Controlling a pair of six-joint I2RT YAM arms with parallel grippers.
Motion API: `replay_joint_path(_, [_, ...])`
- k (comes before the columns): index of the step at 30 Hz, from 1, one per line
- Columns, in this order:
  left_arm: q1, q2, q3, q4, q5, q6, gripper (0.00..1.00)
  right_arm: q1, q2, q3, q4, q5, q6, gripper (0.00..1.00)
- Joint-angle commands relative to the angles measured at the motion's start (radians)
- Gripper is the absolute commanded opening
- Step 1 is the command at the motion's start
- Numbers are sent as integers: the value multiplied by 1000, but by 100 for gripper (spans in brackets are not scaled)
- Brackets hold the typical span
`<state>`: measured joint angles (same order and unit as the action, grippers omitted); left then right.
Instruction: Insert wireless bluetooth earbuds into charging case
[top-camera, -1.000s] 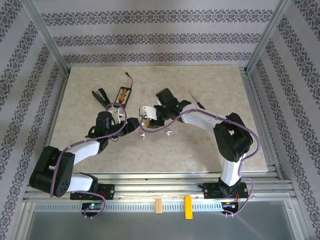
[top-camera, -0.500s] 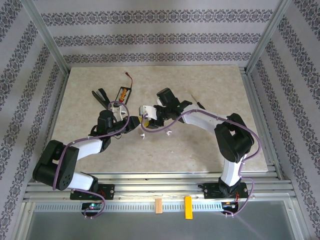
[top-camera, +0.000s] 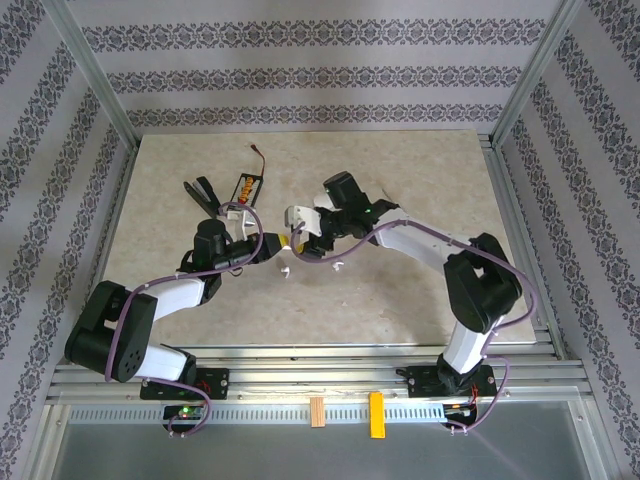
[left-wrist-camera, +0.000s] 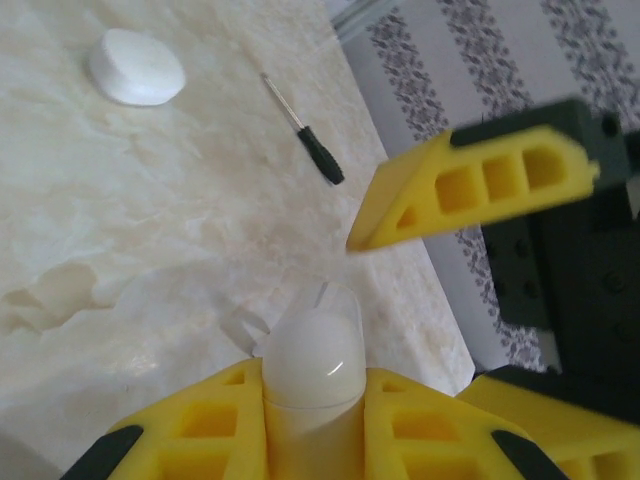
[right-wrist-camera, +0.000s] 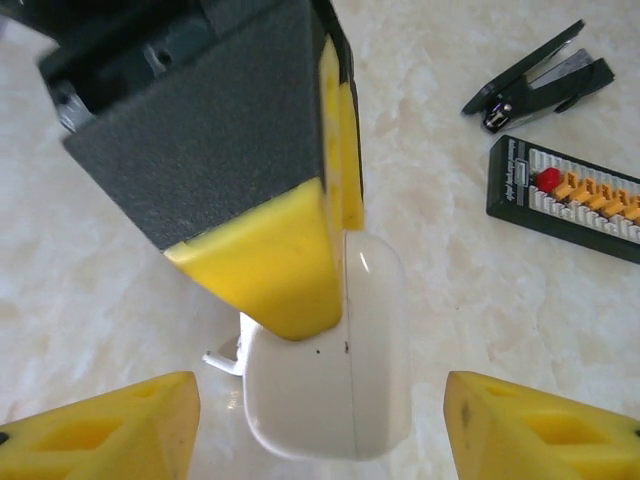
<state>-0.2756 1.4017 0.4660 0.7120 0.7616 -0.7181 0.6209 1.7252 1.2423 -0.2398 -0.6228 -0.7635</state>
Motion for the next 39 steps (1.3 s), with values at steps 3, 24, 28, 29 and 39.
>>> replay_joint_path(3, [-11, -19, 3, 307, 91, 185, 6, -52, -144, -75, -26, -139, 92, 70])
replay_joint_path(24, [-82, 71, 73, 715, 361, 272, 6, -104, -314, -123, 55, -347, 575, 57])
replay_joint_path(28, [-83, 55, 66, 715, 363, 280, 6, -107, -305, -116, 50, -381, 574, 47])
replay_joint_path(29, [-84, 55, 65, 715, 360, 282, 6, -107, -305, -116, 47, -383, 573, 42])
replay_joint_path(39, [-83, 52, 72, 715, 347, 288, 9, -109, -318, -116, 31, -396, 546, 14])
